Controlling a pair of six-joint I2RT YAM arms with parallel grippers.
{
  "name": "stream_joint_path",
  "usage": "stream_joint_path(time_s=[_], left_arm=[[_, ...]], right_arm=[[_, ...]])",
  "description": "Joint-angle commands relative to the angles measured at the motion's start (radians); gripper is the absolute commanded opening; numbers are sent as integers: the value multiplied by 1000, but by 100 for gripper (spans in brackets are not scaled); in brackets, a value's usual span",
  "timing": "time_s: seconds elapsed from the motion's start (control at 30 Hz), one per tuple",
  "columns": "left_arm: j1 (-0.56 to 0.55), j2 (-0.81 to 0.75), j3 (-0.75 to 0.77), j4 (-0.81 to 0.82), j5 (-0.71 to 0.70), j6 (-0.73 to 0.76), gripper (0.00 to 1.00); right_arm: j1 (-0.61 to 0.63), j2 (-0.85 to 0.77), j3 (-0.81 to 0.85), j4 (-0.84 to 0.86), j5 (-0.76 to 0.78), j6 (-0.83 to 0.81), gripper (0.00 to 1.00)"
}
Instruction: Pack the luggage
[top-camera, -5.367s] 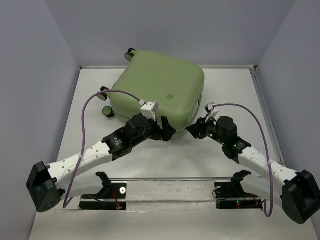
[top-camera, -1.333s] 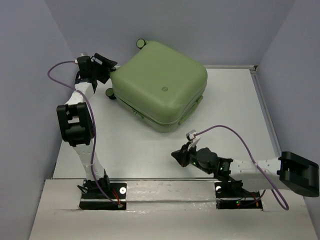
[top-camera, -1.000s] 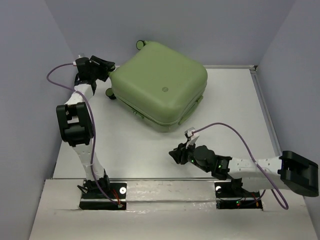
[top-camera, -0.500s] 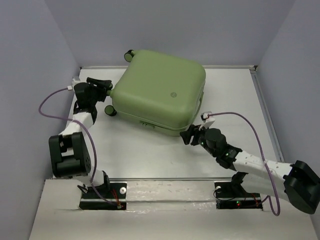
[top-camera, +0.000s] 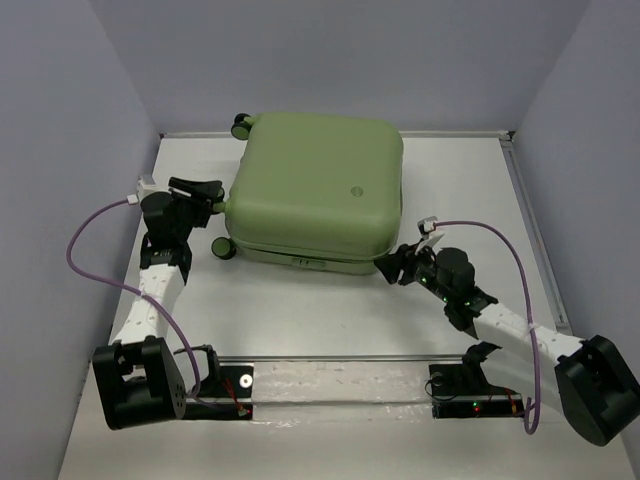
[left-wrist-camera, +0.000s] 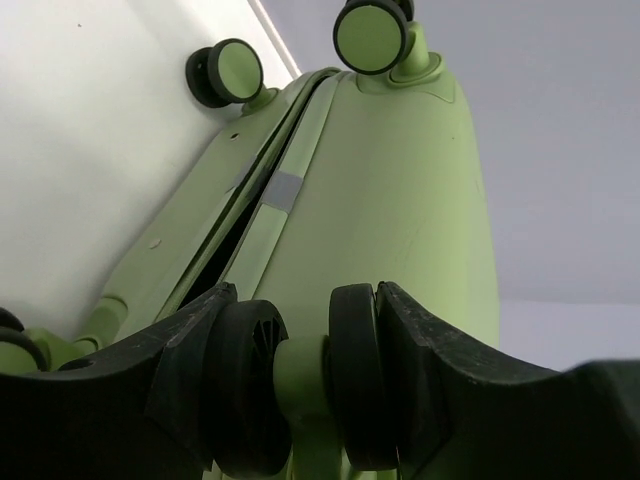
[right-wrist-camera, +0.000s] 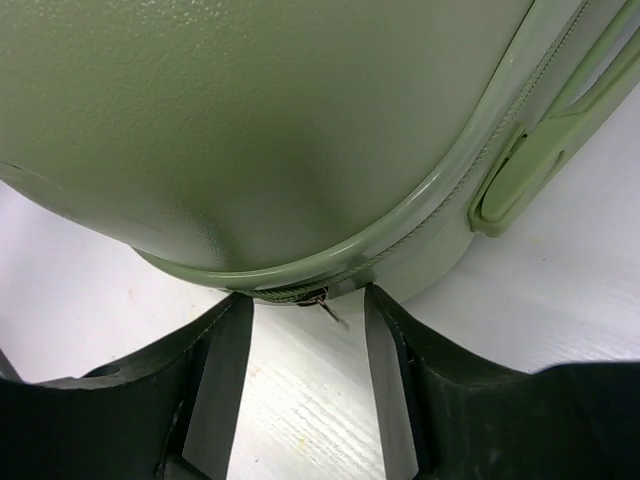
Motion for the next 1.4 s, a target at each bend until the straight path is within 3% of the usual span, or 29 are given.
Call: stream_joint_path(time_s=[0.0,0.27,0.37,0.53,0.67,0.77,0.83,1.0,1.07,1.2,1.3,1.37], left_arm=[[-11,-35,33,27,82,210,6],[-11,-15,-21,68,83,176,6],[-13,-19,-50,106,74,149,6],[-13,-10,-75,119,62,159,6],[-18,-2,-98,149,68,141,6],[-50,-8,-107,160,59,135,6],[-86,-18,-113,165,40,130,6],[-177,-45,-133,169,-3,126,6],[-186,-65,-141,166,0,133,6],[-186,-122,-156,128,-1,164,6],[-188,-137,-170,126,16,165,6],[-205,-142,-178,123,22,176,6]], right_arm=[[-8,12,-11,100,-28,-33,44],[-8,139,-7,224,-54,-22,40],[-8,151,-17,281,-45,-4,32],[-8,177,-17,324,-52,-2,8],[-8,203,-23,367,-86,39,7],[129,197,-31,346,53,79,7],[337,197,12,269,289,84,7],[536,392,216,119,458,105,7],[523,400,242,77,493,116,7],[321,178,172,36,245,127,7],[143,38,195,-99,155,64,7],[101,-16,248,-197,57,4,7]])
